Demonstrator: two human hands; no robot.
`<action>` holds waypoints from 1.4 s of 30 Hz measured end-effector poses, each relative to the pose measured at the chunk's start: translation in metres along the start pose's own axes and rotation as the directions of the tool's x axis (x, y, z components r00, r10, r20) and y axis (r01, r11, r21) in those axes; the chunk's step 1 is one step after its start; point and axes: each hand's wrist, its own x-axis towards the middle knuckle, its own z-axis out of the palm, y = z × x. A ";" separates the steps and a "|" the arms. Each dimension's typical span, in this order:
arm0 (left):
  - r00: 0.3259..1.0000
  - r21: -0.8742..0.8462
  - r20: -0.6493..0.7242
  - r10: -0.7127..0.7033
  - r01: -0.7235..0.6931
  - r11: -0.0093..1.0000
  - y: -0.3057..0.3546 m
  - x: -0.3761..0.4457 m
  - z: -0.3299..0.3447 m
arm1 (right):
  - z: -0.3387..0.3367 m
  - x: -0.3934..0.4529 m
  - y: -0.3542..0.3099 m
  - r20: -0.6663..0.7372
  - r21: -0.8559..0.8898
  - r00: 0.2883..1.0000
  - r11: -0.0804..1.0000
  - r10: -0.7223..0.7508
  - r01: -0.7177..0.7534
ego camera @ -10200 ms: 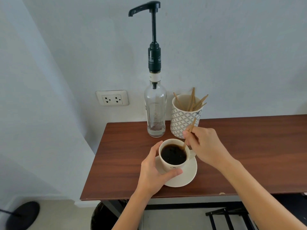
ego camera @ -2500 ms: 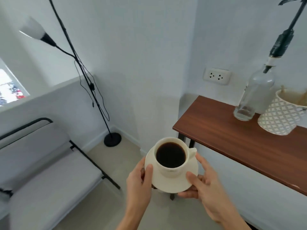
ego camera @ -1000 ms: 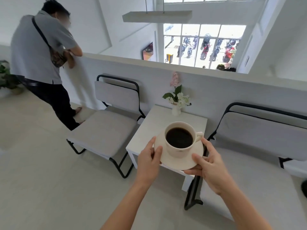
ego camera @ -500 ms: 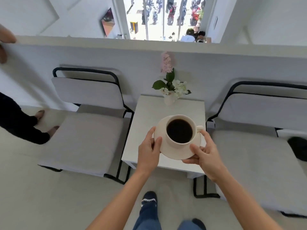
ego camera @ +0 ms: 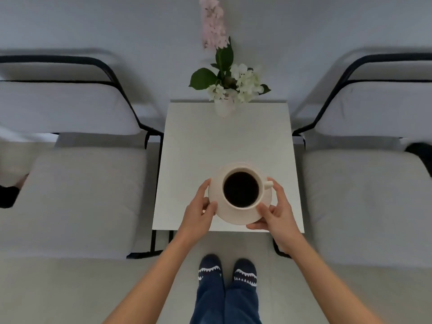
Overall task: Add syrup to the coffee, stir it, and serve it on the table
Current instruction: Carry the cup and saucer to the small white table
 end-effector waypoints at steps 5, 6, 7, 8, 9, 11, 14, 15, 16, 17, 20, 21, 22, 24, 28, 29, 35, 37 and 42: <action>0.998 -0.026 0.059 -0.037 0.039 0.999 -0.058 0.049 0.017 | -0.003 0.050 0.055 0.009 -0.023 1.000 0.999 0.029 -0.029; 0.997 -0.020 0.067 -0.042 0.043 0.999 -0.069 0.059 0.021 | -0.004 0.060 0.066 0.006 -0.027 0.999 0.999 0.034 -0.033; 0.996 -0.011 0.072 -0.048 0.049 0.999 -0.080 0.068 0.025 | -0.005 0.070 0.077 0.004 -0.030 0.999 0.999 0.039 -0.039; 0.996 0.002 0.074 -0.057 0.057 0.998 -0.090 0.077 0.028 | -0.005 0.079 0.088 0.001 -0.033 0.999 0.998 0.048 -0.048; 0.995 0.016 0.076 -0.072 0.071 0.997 -0.100 0.085 0.031 | -0.005 0.088 0.098 -0.006 -0.039 0.998 0.997 0.060 -0.060; 0.991 0.031 0.081 -0.102 0.100 0.995 -0.118 0.100 0.036 | -0.004 0.103 0.117 -0.019 -0.059 0.996 0.994 0.086 -0.087; 0.988 0.038 0.083 -0.131 0.129 0.991 -0.137 0.115 0.043 | -0.002 0.120 0.140 -0.031 -0.097 0.995 0.990 0.097 -0.099; 0.987 0.032 0.083 -0.141 0.138 0.990 -0.142 0.119 0.044 | -0.001 0.125 0.145 -0.036 -0.109 0.994 0.989 0.101 -0.104; 0.985 0.027 0.083 -0.150 0.148 0.989 -0.147 0.121 0.046 | 0.000 0.129 0.150 -0.041 -0.125 0.993 0.986 0.107 -0.111; 0.984 0.029 0.079 -0.160 0.158 0.987 -0.151 0.124 0.047 | 0.000 0.132 0.154 -0.046 -0.145 0.992 0.982 0.115 -0.121; 0.981 0.065 0.062 -0.184 0.180 0.981 -0.162 0.132 0.047 | 0.002 0.140 0.163 -0.055 -0.201 0.986 0.966 0.155 -0.163; 0.980 0.079 0.061 -0.190 0.185 0.980 -0.163 0.135 0.047 | 0.003 0.142 0.165 -0.055 -0.211 0.985 0.962 0.166 -0.174; 0.979 0.092 0.061 -0.194 0.189 0.978 -0.164 0.136 0.048 | 0.004 0.143 0.166 -0.052 -0.219 0.984 0.959 0.173 -0.180; 0.978 0.113 0.061 -0.200 0.193 0.975 -0.164 0.140 0.048 | 0.005 0.146 0.168 -0.048 -0.235 0.983 0.954 0.179 -0.185; 0.979 0.162 0.057 -0.196 0.185 0.969 -0.164 0.145 0.045 | 0.005 0.154 0.166 -0.055 -0.312 0.982 0.932 0.178 -0.186; 0.980 0.180 0.057 -0.193 0.180 0.967 -0.163 0.147 0.045 | 0.004 0.154 0.164 -0.052 -0.341 0.984 0.923 0.173 -0.180; 0.981 0.302 0.066 -0.182 0.154 0.941 -0.161 0.154 0.044 | 0.001 0.155 0.167 -0.058 -0.481 0.990 0.866 0.127 -0.139; 0.982 0.336 0.062 -0.181 0.150 0.930 -0.161 0.155 0.044 | 0.001 0.155 0.169 -0.068 -0.497 0.991 0.857 0.118 -0.136; 0.982 0.400 0.037 -0.187 0.158 0.903 -0.159 0.158 0.048 | 0.003 0.154 0.169 -0.062 -0.508 0.993 0.853 0.099 -0.117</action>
